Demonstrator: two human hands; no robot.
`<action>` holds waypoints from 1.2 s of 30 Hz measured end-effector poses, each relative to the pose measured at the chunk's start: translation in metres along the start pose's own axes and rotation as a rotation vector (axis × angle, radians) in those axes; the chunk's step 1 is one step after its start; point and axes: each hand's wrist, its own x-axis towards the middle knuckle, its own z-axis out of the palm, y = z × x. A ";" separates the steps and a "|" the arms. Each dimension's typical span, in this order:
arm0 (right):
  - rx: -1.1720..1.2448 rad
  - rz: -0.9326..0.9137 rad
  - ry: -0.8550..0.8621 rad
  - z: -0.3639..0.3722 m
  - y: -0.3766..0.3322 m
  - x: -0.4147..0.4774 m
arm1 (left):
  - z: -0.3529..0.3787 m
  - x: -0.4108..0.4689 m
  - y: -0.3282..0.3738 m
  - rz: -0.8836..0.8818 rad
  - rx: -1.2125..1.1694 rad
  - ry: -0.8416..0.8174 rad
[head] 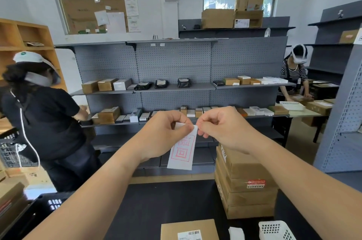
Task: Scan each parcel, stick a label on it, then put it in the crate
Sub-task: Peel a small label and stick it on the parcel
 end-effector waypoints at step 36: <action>0.252 -0.068 0.361 0.039 0.027 -0.031 | 0.059 -0.018 0.018 0.012 -0.012 0.451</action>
